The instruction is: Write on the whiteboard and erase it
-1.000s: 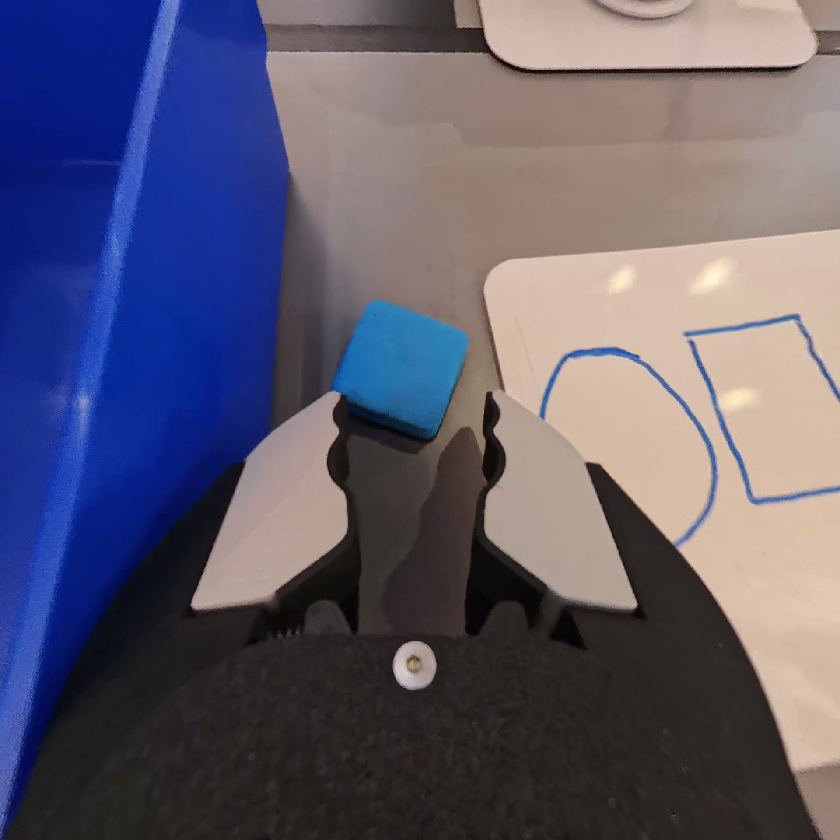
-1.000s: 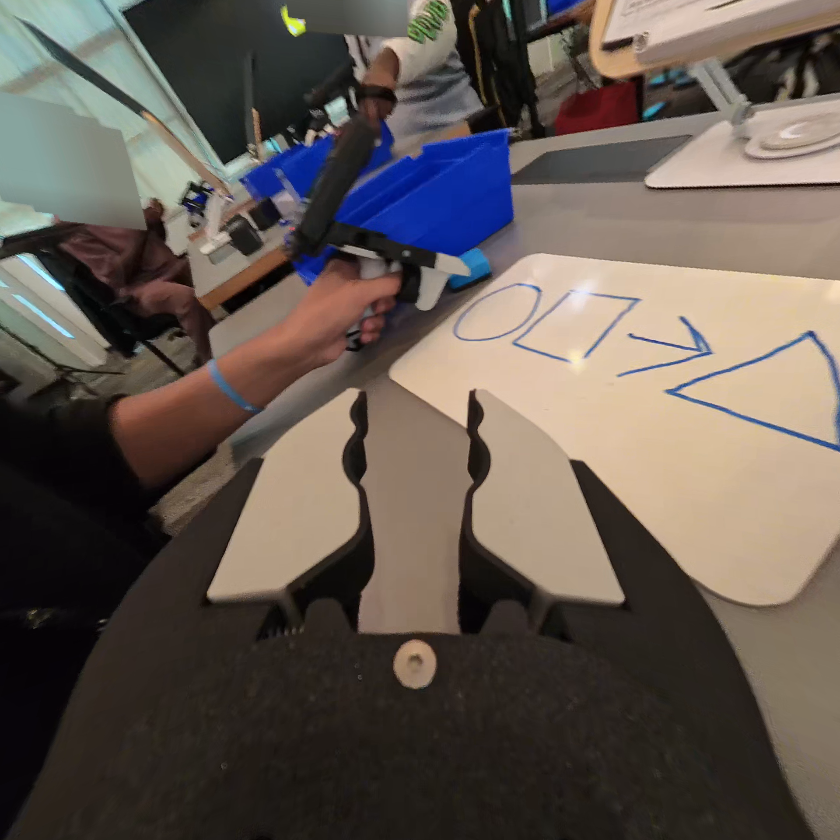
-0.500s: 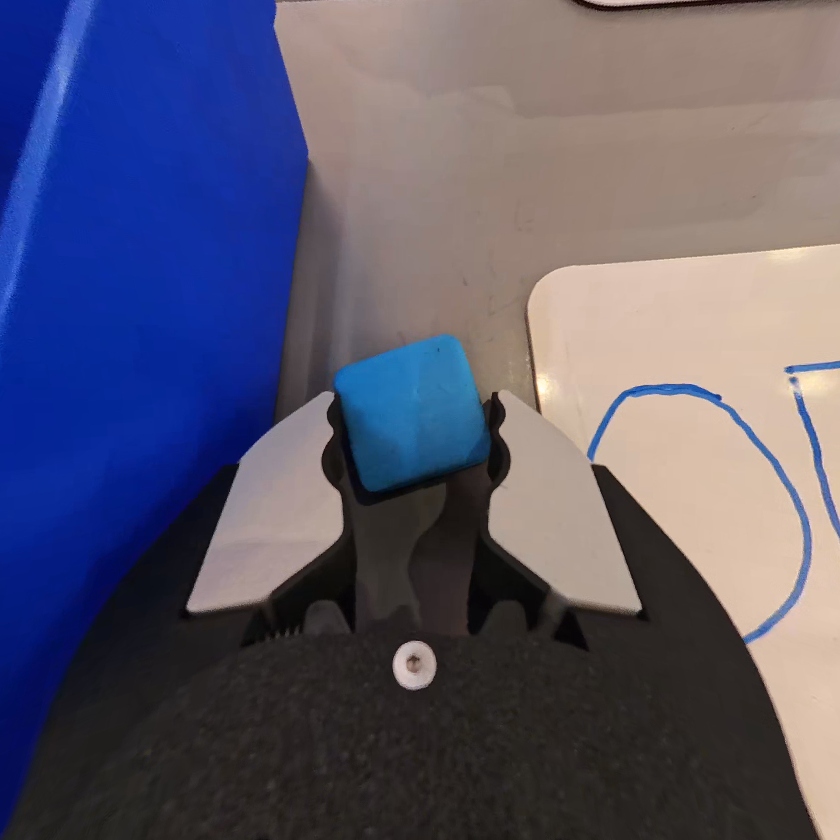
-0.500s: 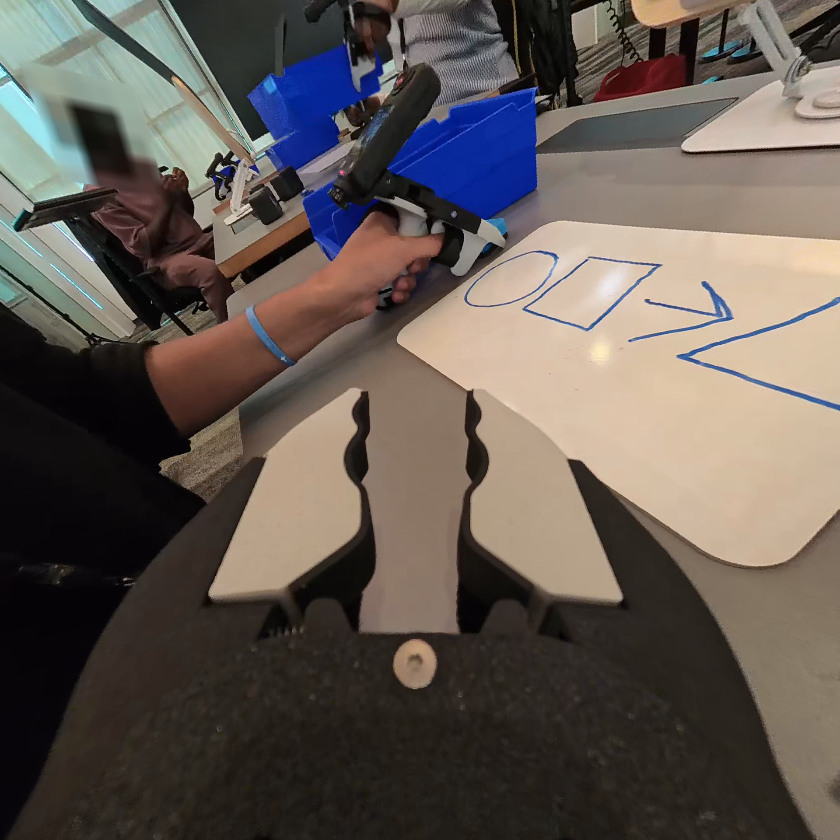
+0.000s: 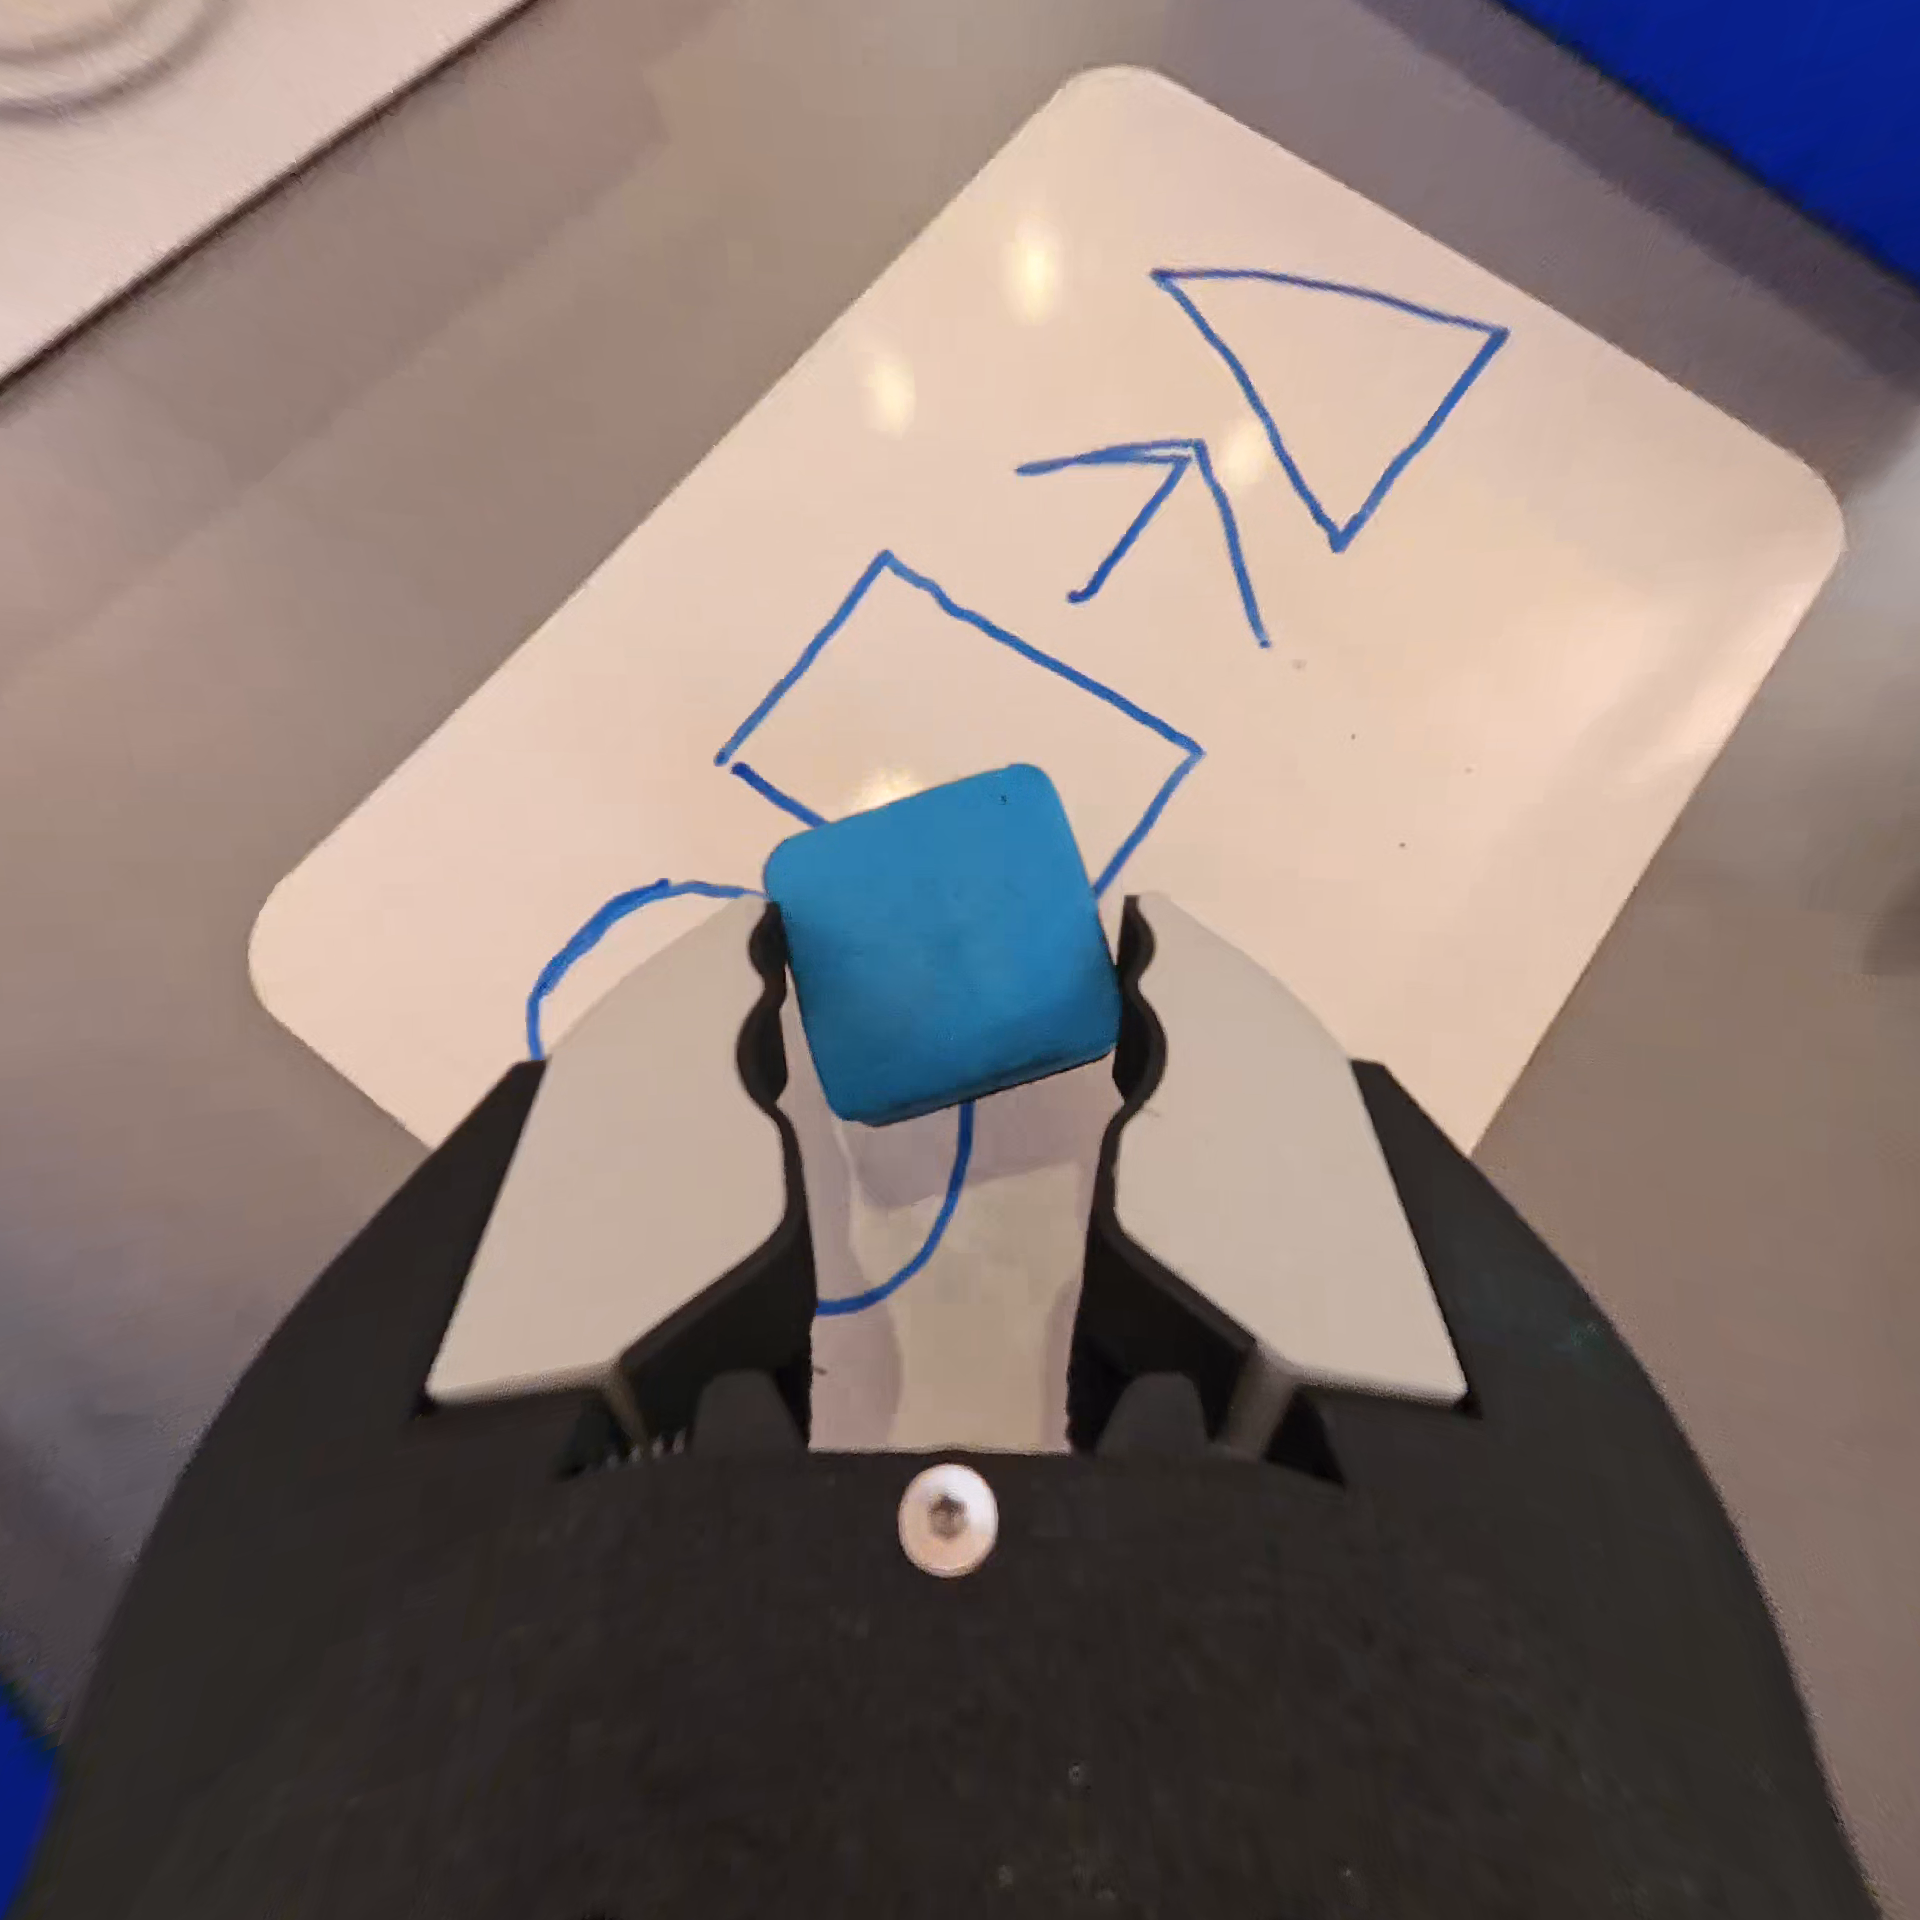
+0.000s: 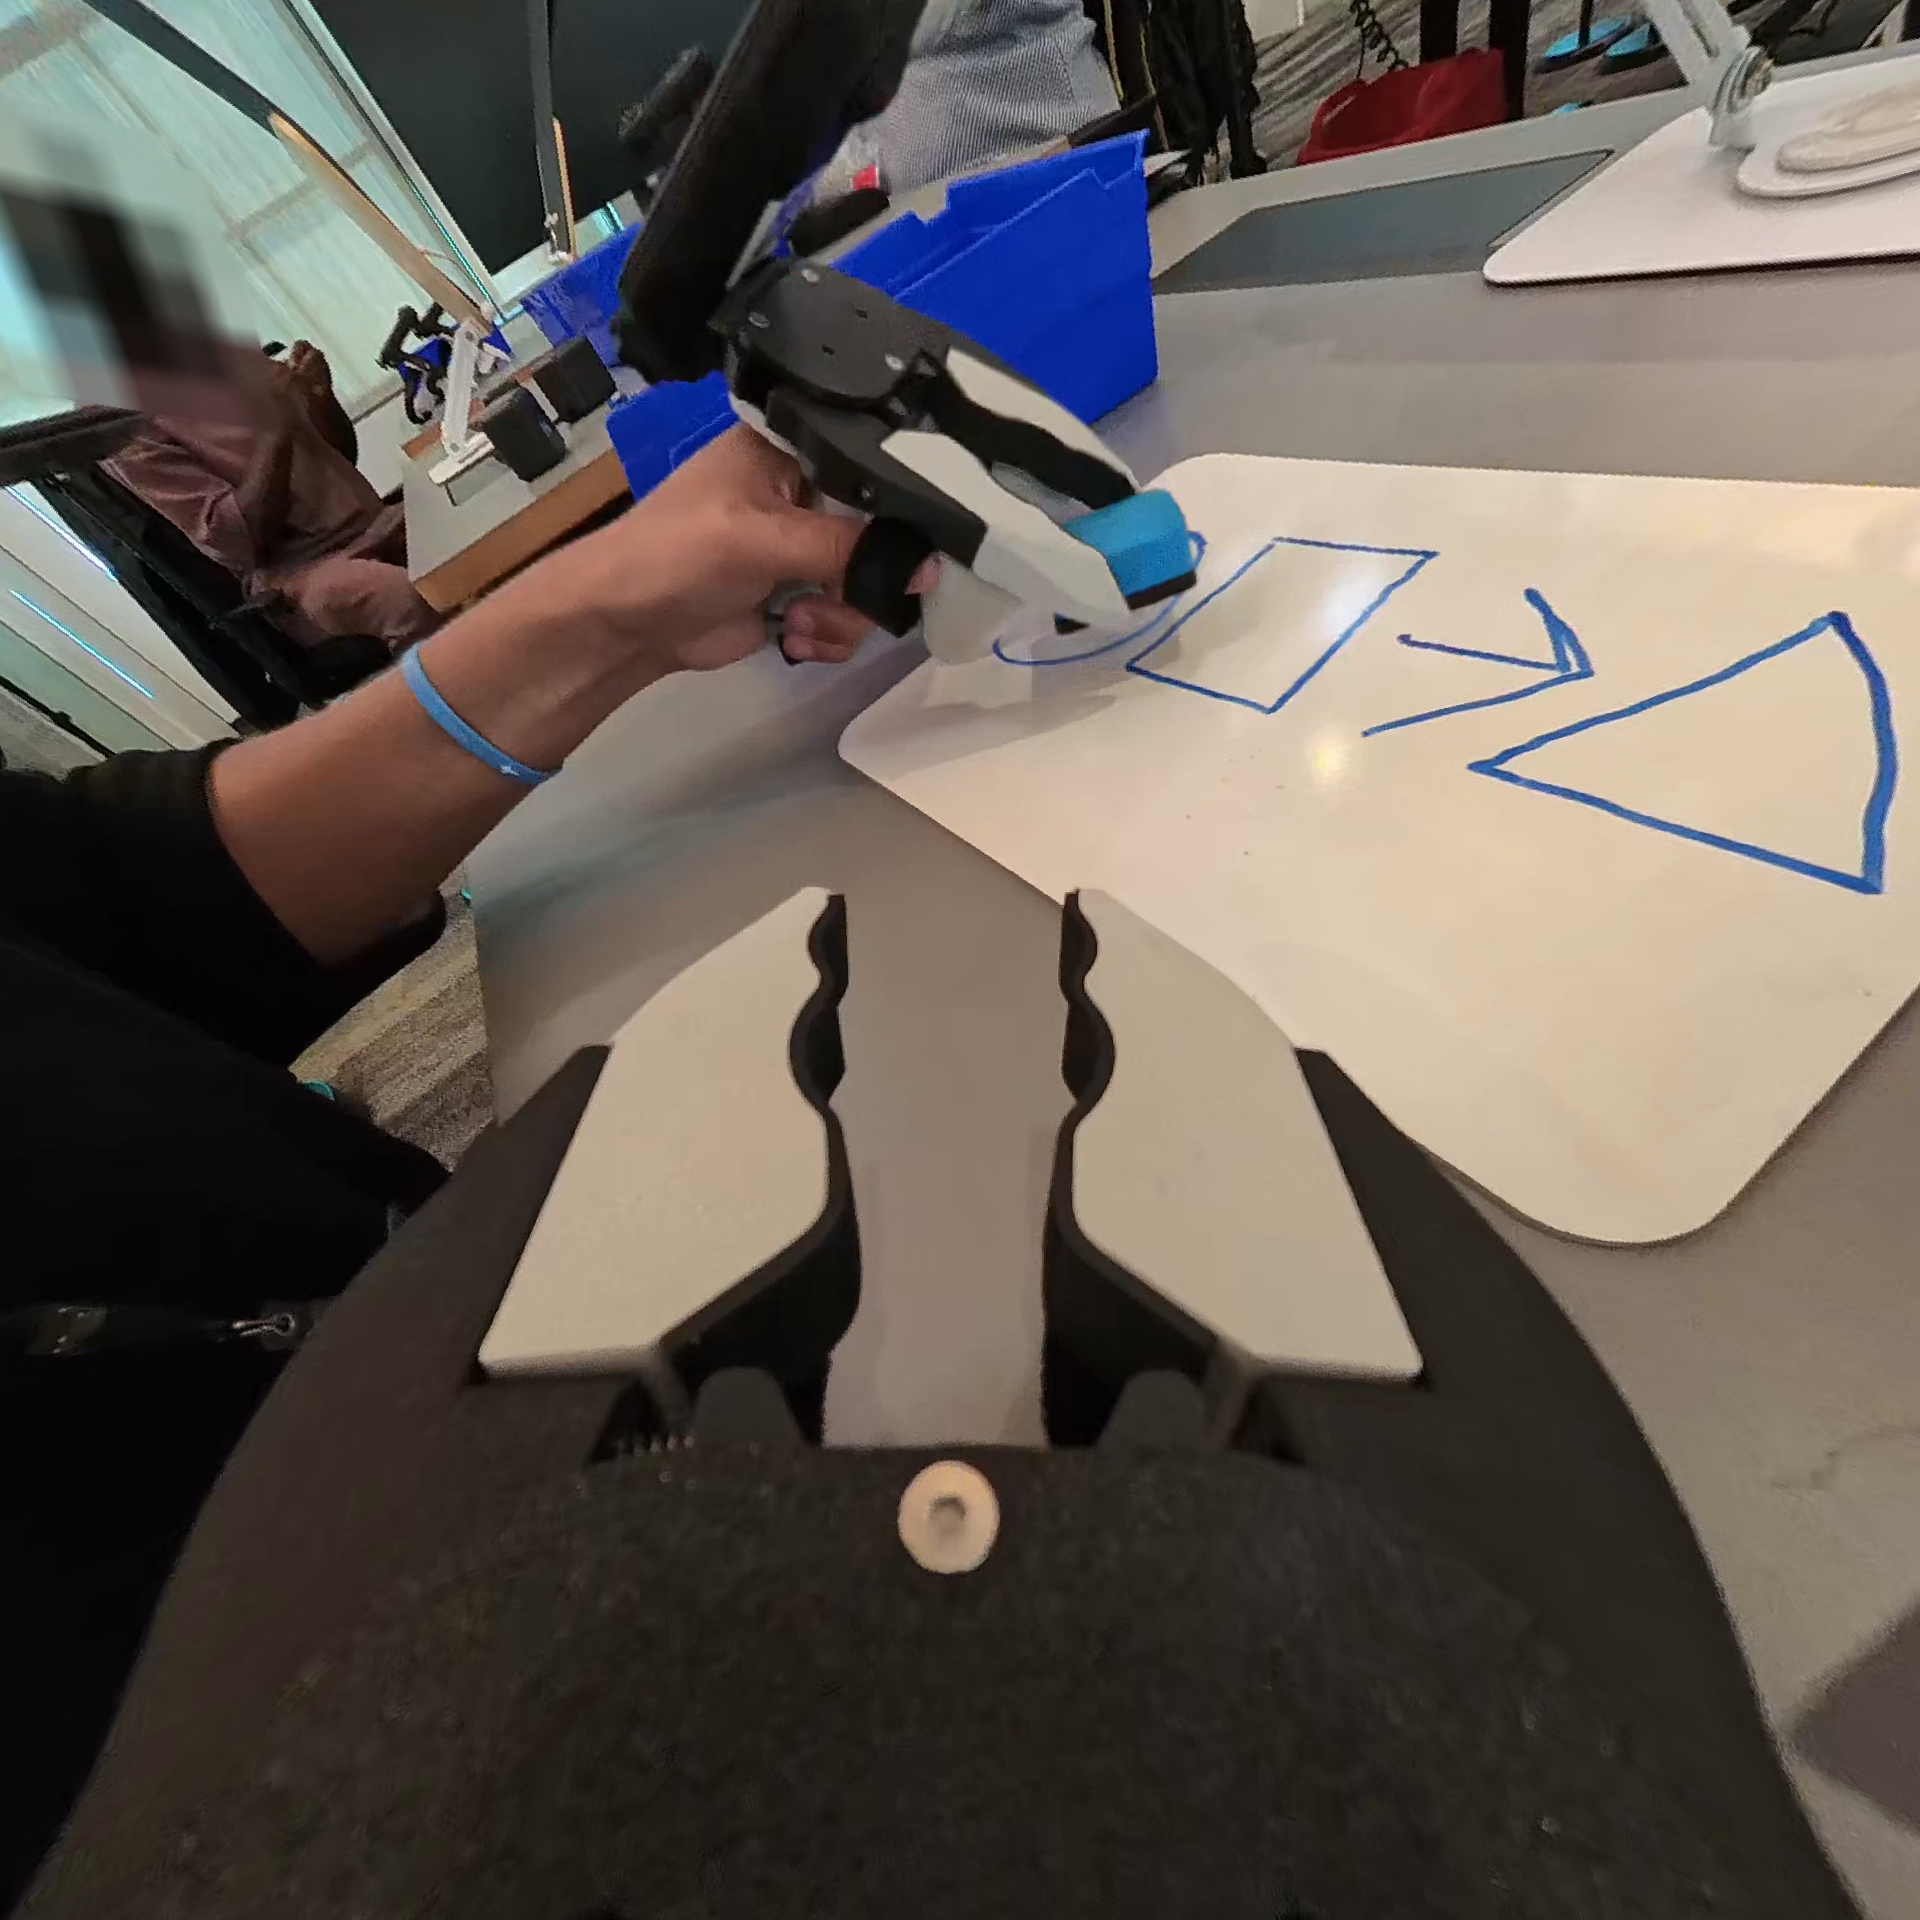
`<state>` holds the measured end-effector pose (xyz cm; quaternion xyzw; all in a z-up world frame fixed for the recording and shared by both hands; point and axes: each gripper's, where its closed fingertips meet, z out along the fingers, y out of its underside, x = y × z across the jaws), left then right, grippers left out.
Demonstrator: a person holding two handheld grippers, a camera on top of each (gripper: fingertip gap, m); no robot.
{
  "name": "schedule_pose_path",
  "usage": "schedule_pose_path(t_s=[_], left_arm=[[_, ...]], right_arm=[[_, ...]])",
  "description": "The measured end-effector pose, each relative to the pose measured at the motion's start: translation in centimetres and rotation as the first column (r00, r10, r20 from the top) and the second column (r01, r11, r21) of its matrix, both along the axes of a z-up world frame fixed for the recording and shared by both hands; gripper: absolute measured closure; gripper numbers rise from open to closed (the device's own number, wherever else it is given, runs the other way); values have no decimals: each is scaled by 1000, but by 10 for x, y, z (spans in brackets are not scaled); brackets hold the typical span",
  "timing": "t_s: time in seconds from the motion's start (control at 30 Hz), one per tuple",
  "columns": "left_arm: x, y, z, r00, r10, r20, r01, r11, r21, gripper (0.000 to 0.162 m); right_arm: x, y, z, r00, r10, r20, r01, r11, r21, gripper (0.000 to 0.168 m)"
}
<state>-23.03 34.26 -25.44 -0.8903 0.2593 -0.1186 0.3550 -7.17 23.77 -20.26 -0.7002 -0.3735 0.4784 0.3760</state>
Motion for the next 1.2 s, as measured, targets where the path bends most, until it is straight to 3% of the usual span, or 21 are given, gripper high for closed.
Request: schedule_pose_path(t_s=[0.2, 0.37, 0.43, 0.5, 0.6, 0.67, 0.8, 1.07, 1.2], left_arm=[[-4, 2, -24, 997, -19, -69, 17, 1000, -17, 100], [-20, -11, -3, 997, 74, 16, -74, 997, 23, 92], [-31, -31, 11, 986, 137, 92, -142, 989, 50, 99], [-39, -56, 9, 979, 166, 115, -172, 984, 46, 119], [-45, -80, -14, 981, 186, 56, -185, 983, -14, 111], [-42, -86, -21, 980, 189, 58, -189, 982, -12, 114], [-42, -92, -23, 980, 197, 39, -197, 980, 1, 142], [-46, -104, -22, 979, 197, 59, -197, 980, -4, 136], [-48, -109, -26, 981, 194, 28, -194, 981, -12, 118]], right_arm=[[-7, -4, -7, 999, 11, 46, -12, 1000, 18, 129], [-10, 1, -12, 996, 0, 87, -3, 1000, 29, 129], [-11, 8, -8, 994, -14, 104, 9, 999, 41, 126], [-17, 14, -9, 984, -4, 177, -9, 998, 69, 122], [-39, 31, -12, 954, 2, 301, -38, 993, 114, 118], [-63, 43, -11, 930, 27, 368, -76, 990, 117, 116], [-115, 74, -18, 849, 52, 525, -153, 977, 151, 108], [-174, 106, -59, 721, 112, 684, -197, 979, 48, 106], [-175, 105, -68, 667, 129, 734, -225, 974, 34, 117]])
